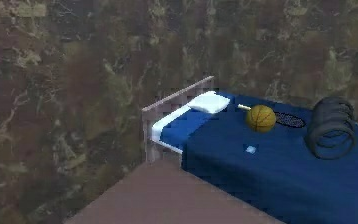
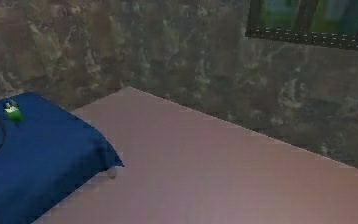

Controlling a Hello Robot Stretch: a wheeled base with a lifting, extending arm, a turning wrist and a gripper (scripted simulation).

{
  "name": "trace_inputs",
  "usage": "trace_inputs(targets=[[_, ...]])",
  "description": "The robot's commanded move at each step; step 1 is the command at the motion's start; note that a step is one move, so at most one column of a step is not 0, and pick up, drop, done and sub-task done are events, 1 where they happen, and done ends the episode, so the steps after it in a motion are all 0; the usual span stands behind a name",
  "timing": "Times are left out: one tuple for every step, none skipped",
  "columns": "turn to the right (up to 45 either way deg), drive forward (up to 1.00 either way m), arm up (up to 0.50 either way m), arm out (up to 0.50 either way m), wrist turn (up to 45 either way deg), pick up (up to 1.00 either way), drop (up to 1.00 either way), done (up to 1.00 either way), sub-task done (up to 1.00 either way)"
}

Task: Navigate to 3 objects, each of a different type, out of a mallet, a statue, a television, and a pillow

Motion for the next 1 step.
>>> trace_inputs(targets=[[0.0, 0.50, 0.00, 0.00, 0.0, 0.00, 0.00, 0.00, 0.00]])
